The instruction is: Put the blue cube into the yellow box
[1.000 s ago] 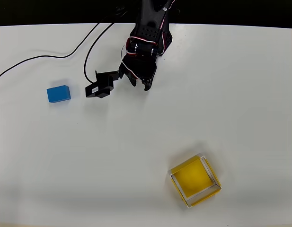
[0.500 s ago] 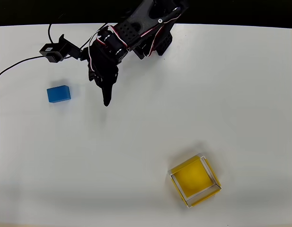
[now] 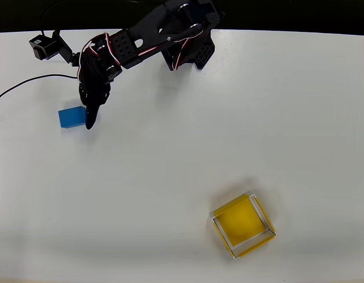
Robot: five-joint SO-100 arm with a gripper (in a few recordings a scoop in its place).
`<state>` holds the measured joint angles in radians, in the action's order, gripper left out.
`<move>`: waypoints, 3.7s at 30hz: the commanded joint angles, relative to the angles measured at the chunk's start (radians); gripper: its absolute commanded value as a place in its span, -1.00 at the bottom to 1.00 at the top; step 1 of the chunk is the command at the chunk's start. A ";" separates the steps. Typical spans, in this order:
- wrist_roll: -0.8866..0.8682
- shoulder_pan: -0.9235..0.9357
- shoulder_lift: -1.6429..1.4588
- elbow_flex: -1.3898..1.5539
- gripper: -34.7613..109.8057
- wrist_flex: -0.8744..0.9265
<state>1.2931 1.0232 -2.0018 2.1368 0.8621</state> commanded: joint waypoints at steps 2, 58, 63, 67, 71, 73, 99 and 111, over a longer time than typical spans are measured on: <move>-0.009 0.043 0.055 -0.160 0.17 -0.049; -0.103 -0.021 0.732 -0.670 0.05 0.127; -0.092 -0.021 0.733 -0.667 0.00 0.140; -0.097 -0.020 0.736 -0.666 -0.04 0.133; -0.071 -0.015 0.736 -0.663 -0.06 0.133; -0.072 -0.011 0.733 -0.663 -0.06 0.121; 0.018 -0.005 0.696 -0.598 -0.28 0.038; 0.046 -0.080 0.448 -0.560 -0.31 -0.044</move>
<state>1.3177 0.9802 -1.2916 1.6045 0.8391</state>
